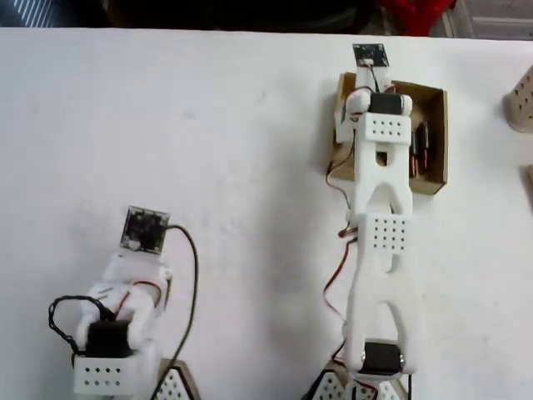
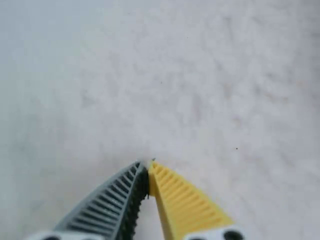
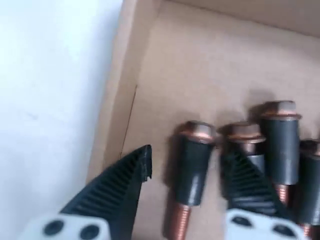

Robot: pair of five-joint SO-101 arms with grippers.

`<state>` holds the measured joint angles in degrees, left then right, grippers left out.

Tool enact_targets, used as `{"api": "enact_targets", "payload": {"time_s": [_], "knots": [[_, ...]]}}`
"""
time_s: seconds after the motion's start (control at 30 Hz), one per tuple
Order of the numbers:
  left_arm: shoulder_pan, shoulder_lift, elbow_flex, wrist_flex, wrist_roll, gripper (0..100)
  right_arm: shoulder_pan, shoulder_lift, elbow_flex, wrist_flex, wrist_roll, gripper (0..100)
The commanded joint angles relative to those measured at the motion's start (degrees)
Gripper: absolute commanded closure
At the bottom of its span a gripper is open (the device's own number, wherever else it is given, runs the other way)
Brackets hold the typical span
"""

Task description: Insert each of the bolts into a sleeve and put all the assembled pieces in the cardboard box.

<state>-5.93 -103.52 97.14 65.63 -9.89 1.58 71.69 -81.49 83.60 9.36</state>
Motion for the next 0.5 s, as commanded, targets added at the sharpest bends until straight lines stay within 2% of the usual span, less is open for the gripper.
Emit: {"api": "enact_targets", "payload": {"time_s": [0.0, 0.1, 0.2, 0.3, 0.47], "knots": [[-0.48, -0.57, -0.18, -0.09, -0.53, 98, 0.92, -5.05, -2.73, 2.68, 0.7, 75.2], [-0.48, -0.57, -0.18, -0.18, -0.62, 98, 0.92, -10.07, -2.73, 6.2, 0.35, 83.7], [-0.48, -0.57, -0.18, -0.18, -0.62, 98, 1.1, -15.16, -2.73, 9.8, 0.35, 97.6], [-0.48, -0.57, -0.18, -0.18, -0.62, 98, 1.45, -20.0, -2.46, 15.25, 0.26, 96.2], [-0.48, -0.57, -0.18, -0.18, -0.7, 98, 4.35, -28.09, 0.7, 15.25, 0.26, 98.3]]}}
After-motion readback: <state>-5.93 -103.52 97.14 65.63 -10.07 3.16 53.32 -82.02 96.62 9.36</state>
